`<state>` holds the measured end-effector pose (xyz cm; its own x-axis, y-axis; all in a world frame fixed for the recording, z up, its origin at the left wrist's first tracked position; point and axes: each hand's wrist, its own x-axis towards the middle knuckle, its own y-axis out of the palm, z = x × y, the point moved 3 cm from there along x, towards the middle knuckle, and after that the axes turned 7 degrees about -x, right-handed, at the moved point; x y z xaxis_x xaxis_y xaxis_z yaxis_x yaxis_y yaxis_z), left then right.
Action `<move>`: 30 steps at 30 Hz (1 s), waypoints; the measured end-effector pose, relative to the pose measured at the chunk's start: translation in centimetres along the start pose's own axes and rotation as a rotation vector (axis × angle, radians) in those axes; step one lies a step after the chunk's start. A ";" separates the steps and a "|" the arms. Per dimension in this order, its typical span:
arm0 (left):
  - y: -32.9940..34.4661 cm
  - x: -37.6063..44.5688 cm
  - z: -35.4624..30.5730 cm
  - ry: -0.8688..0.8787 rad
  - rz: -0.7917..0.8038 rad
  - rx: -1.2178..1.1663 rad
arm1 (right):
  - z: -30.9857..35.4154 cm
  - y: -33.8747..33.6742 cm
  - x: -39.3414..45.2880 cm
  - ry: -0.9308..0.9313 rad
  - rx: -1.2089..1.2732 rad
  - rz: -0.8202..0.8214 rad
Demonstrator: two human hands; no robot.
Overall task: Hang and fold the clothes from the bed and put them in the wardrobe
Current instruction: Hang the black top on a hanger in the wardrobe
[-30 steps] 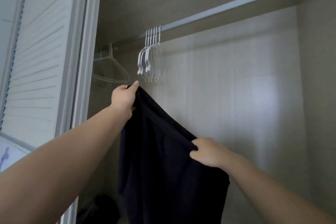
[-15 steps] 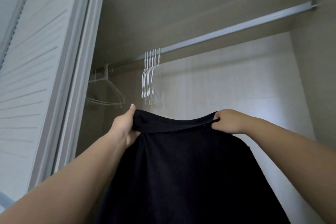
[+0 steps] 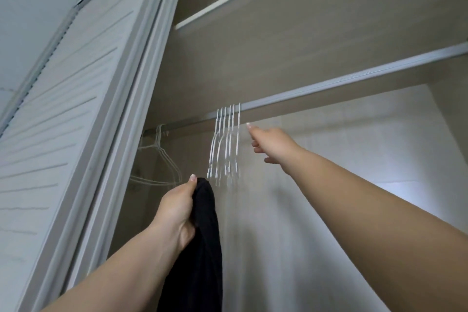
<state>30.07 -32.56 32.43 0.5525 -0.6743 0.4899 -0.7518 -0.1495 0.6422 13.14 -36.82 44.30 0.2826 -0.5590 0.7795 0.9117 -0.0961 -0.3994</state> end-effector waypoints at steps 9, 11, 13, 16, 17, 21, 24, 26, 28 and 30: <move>-0.4 0.3 -2.6 0.104 0.024 0.048 | 1.8 3.9 2.5 -0.025 -0.203 -0.020; -0.6 0.4 -2.9 0.115 0.018 0.051 | 1.7 4.5 2.9 -0.019 -0.196 -0.050; -0.9 0.4 -3.0 0.112 0.015 0.058 | 1.7 5.0 3.4 0.001 -0.216 -0.115; -1.2 0.4 -3.0 0.101 0.019 0.072 | 1.4 5.0 3.9 0.046 -0.169 -0.249; -1.2 0.3 -2.9 0.097 0.027 0.077 | 1.3 5.0 4.0 0.044 -0.134 -0.285; -1.3 0.1 -2.5 0.066 0.067 0.069 | 1.1 4.9 3.7 -0.005 -0.047 -0.362; -1.2 0.0 -1.6 0.018 0.083 0.067 | 0.1 4.1 2.7 -0.002 0.018 -0.411; -1.1 -0.5 -0.5 -0.028 0.085 0.071 | -1.0 3.1 1.2 0.001 0.039 -0.420; -0.9 -0.9 1.1 -0.075 0.087 0.085 | -2.3 2.1 -0.6 0.007 0.083 -0.406; -0.5 -1.4 2.4 -0.109 0.100 0.106 | -3.1 1.1 -2.5 0.022 0.120 -0.384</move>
<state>28.79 -33.30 29.97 0.4354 -0.7635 0.4771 -0.8379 -0.1498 0.5249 12.55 -38.11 40.44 -0.0906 -0.5188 0.8501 0.9785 -0.2050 -0.0208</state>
